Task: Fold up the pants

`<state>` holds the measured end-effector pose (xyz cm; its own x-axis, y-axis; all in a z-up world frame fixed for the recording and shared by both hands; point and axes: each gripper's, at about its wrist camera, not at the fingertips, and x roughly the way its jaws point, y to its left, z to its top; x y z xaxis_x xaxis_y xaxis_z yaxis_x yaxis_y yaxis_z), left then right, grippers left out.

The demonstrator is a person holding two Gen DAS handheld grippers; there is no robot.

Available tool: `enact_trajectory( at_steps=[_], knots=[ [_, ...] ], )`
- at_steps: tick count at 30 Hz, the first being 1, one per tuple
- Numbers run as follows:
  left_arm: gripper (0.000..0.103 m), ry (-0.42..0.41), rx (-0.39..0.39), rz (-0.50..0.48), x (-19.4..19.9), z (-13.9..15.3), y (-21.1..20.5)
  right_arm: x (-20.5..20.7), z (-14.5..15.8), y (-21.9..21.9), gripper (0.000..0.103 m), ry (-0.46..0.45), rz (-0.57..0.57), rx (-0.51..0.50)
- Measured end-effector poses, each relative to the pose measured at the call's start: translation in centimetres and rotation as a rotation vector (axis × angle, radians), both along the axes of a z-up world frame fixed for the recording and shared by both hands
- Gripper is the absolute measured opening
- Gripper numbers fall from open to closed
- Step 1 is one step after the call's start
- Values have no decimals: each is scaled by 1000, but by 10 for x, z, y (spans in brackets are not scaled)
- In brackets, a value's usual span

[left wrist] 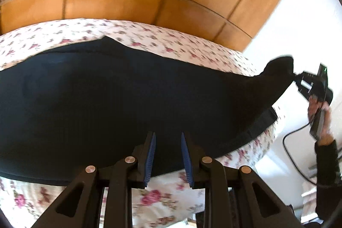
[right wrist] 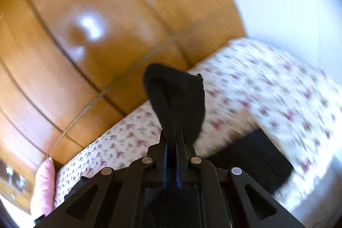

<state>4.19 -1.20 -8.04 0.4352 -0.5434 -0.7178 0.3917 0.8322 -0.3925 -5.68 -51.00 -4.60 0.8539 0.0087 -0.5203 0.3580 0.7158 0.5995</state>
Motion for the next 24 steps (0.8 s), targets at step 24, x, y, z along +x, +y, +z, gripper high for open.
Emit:
enact_trajectory(
  at_steps=[24],
  knots=[
    [27, 78, 63, -172, -8, -23, -59, -23, -116, -79, 20, 95, -130, 277]
  ],
)
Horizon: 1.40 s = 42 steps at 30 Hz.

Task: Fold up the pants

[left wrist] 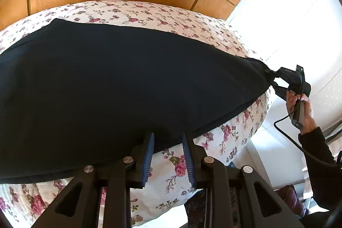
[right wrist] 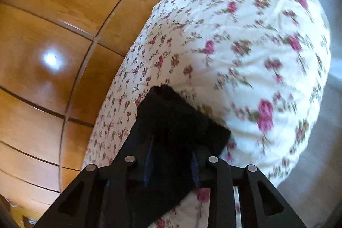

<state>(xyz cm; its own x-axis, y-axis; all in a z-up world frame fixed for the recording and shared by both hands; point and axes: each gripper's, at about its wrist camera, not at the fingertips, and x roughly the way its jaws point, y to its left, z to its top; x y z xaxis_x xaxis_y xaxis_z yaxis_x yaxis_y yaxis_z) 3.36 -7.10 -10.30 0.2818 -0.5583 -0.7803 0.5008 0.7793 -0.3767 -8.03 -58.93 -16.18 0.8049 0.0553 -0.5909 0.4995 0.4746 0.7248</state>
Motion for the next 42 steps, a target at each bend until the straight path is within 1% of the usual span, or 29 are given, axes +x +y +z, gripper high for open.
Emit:
enact_trajectory(
  at_steps=[1, 2, 3, 5, 6, 7, 9, 10, 11, 13, 15, 18, 19, 22, 24, 25, 28, 30, 33, 37, 42],
  knots=[
    [27, 2, -2, 2, 0, 0, 0, 5, 6, 2, 13, 1, 17, -28],
    [27, 1, -1, 3, 0, 0, 0, 9, 18, 5, 13, -14, 33, -66],
    [27, -2, 2, 2, -1, 0, -1, 9, 29, 7, 11, -65, 47, -77],
    [27, -10, 7, -3, -3, 2, 0, -1, 52, 9, 11, -227, 73, -100],
    [27, -13, 6, -6, -4, 2, -1, -7, 59, 9, 11, -268, 80, -114],
    [27, -12, 6, -8, -4, 2, -1, -10, 57, 7, 11, -245, 75, -121],
    [27, -11, 7, -13, -4, 0, -1, -8, 39, -1, 11, -148, 75, -88],
    [27, -10, 6, -13, -4, 0, -2, -8, 25, -4, 11, -84, 70, -64],
    [27, -7, 5, -13, -4, 0, -1, -8, 8, -7, 11, 5, 62, -42],
    [27, 0, -2, -9, -3, 0, 0, -13, -11, -8, 11, 35, 46, -6],
    [27, 5, -5, -9, -3, 0, 1, -17, -21, -7, 11, 23, 29, 14],
    [27, 7, 7, -7, -3, -1, 2, -20, -25, -9, 13, 12, 13, 46],
    [27, 5, 11, -4, -3, -1, 2, -22, -23, -9, 18, 10, 9, 53],
    [28, -1, 16, 1, -4, 0, 2, -34, -11, -5, 27, 15, -2, 23],
    [29, 5, 9, 3, -5, 0, 4, -45, 1, 4, 31, -15, 8, 9],
    [29, 10, 4, 5, -6, -1, 5, -46, 4, 9, 31, -30, 25, 10],
    [29, 34, -21, 23, -6, -5, 13, -47, 12, 46, 31, -69, 166, 31],
    [30, 80, -68, 53, -4, -9, 22, -43, 12, 79, 31, -101, 277, 64],
    [30, 127, -137, 110, 0, -15, 36, -31, 4, 117, 31, -126, 374, 122],
    [30, 177, -224, 187, 6, -21, 56, -11, -11, 154, 31, -116, 454, 194],
    [30, 209, -288, 251, 8, -29, 73, 2, -24, 183, 31, -96, 517, 246]
  ],
)
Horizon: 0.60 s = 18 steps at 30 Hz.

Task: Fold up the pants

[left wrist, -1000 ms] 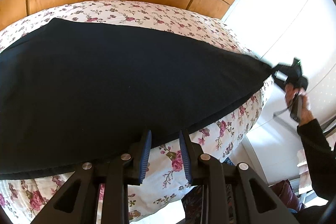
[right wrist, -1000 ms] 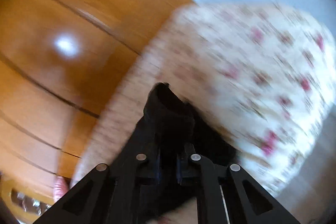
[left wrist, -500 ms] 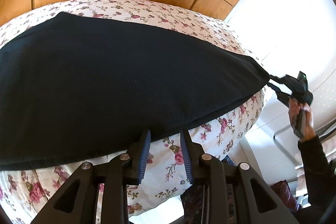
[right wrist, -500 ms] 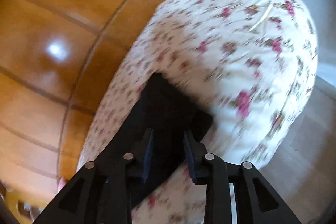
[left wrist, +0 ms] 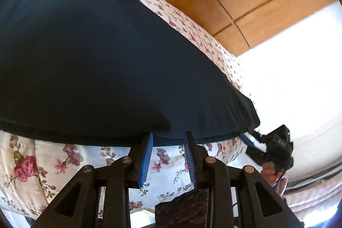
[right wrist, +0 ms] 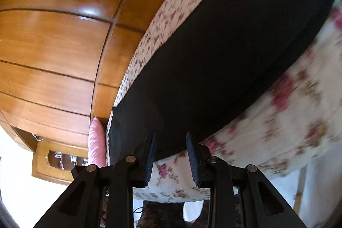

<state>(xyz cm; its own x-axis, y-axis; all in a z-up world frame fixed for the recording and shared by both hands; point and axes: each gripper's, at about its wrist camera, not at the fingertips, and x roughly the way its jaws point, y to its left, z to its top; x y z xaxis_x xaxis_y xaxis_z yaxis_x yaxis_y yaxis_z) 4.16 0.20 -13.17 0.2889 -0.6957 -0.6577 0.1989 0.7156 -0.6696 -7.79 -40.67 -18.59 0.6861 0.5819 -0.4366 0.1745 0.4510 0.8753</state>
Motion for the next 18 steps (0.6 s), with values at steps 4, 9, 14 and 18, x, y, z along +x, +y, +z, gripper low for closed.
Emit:
enact_trajectory(
  at_steps=[4, 9, 14, 18],
  knots=[
    [30, 16, -22, 16, 1, -5, 2, 8, -8, 13, 31, 9, -4, 23],
    [30, 16, -28, 19, 2, -4, 4, 23, -9, 19, 15, 27, -23, -20],
    [28, -9, -29, 32, -3, 3, 20, 14, 18, 23, 6, -48, -12, -121],
    [28, -16, -25, 52, -4, 8, 33, 10, 16, 24, 6, -19, 9, -193]
  ],
)
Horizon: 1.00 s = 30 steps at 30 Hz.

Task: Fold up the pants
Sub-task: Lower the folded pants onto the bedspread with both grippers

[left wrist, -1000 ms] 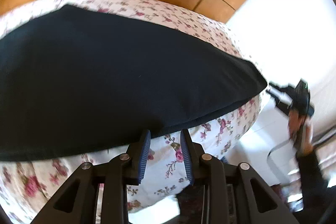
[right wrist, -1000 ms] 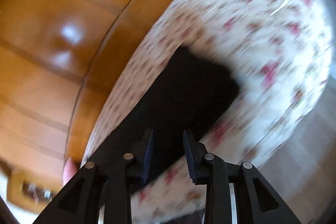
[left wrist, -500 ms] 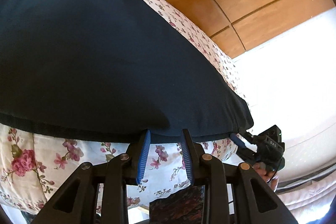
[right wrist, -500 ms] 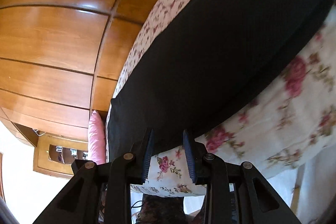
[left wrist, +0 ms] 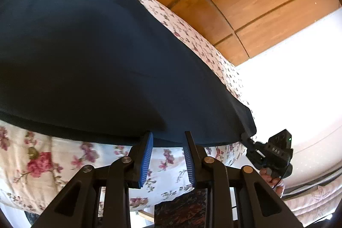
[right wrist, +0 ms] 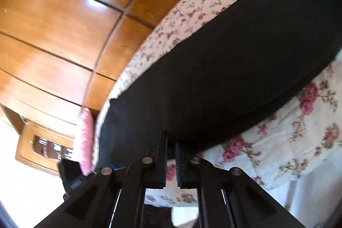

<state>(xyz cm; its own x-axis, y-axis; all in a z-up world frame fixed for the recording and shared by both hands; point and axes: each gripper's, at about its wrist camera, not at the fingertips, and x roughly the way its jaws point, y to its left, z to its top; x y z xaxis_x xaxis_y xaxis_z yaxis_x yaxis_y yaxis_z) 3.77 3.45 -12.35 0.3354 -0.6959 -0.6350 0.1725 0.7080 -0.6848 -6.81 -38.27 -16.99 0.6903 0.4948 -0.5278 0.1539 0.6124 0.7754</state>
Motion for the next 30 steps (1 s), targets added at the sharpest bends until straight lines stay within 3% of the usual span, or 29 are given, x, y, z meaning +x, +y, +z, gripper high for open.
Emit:
enact_trajectory(
  at_steps=[4, 8, 10, 12, 14, 18, 20, 24, 30],
  knots=[
    [28, 31, 2, 40, 0, -2, 15, 8, -24, 1, 6, 55, -2, -2],
    [29, 31, 4, 132, -6, 3, 47, 9, -22, -2, 7, 51, 13, 15],
    [29, 35, 10, 203, -8, 7, 73, 9, -16, -2, 17, 56, 54, 5],
    [29, 31, 24, 305, -15, 13, 108, 2, -4, 0, 25, 42, 102, -61],
    [29, 44, 11, 422, -22, 15, 146, -2, 10, 5, 26, 3, 156, -85],
    [29, 81, -75, 687, -41, 10, 229, 9, 34, 26, 26, -60, 235, -137],
    [29, 98, -122, 762, -46, 6, 249, 25, 40, 45, 26, -91, 284, -131],
    [29, 99, -93, 821, -45, 6, 268, 58, 41, 86, 26, -103, 359, -146],
    [30, 124, -60, 827, -30, 1, 277, 93, 32, 133, 26, -78, 435, -167]
  ],
)
